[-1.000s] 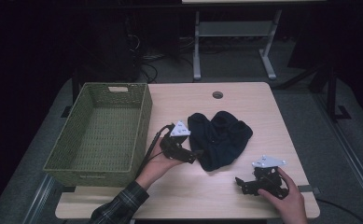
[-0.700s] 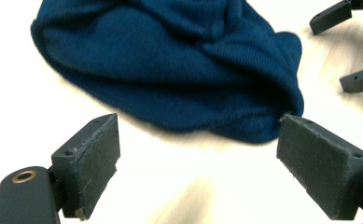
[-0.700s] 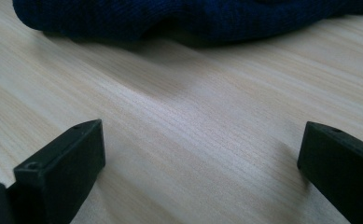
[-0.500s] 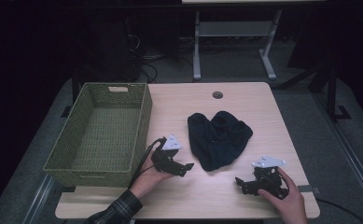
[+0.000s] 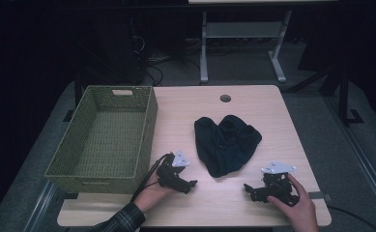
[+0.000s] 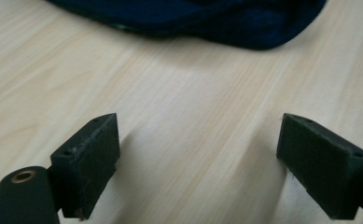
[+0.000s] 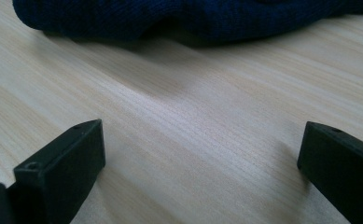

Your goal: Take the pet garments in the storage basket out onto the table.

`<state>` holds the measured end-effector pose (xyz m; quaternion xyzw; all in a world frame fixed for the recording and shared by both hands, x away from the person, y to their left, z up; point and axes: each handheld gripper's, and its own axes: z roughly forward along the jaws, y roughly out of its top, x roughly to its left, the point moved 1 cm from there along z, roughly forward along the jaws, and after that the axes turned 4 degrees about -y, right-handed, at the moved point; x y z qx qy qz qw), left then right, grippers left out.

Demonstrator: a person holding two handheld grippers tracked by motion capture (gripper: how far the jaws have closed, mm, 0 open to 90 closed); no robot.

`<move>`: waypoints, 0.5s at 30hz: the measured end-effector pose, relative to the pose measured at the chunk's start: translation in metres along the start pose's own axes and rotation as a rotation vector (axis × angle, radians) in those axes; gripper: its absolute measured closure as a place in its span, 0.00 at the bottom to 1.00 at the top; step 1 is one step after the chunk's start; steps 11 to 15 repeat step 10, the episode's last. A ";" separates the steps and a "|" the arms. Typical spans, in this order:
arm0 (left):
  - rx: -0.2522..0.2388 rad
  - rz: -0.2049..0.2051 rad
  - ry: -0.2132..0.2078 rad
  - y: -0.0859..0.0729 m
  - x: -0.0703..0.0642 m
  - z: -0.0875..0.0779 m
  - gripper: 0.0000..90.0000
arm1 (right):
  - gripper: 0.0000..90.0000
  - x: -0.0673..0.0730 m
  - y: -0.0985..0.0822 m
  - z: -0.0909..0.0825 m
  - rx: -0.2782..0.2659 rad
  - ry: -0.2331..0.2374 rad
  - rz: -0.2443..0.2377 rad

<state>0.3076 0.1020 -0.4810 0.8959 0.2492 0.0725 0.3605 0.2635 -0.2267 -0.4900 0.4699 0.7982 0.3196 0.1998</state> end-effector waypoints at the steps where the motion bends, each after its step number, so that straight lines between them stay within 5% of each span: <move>1: -0.005 0.001 -0.003 0.000 0.000 0.000 0.14 | 0.01 0.000 0.000 0.000 -0.001 0.000 -0.001; 5: -0.051 0.002 -0.004 -0.006 0.000 0.000 0.14 | 0.01 0.000 0.000 0.000 -0.003 0.001 -0.003; 15: -0.051 -0.003 0.000 -0.006 0.000 0.000 0.14 | 0.01 0.000 -0.001 -0.001 -0.002 0.000 0.002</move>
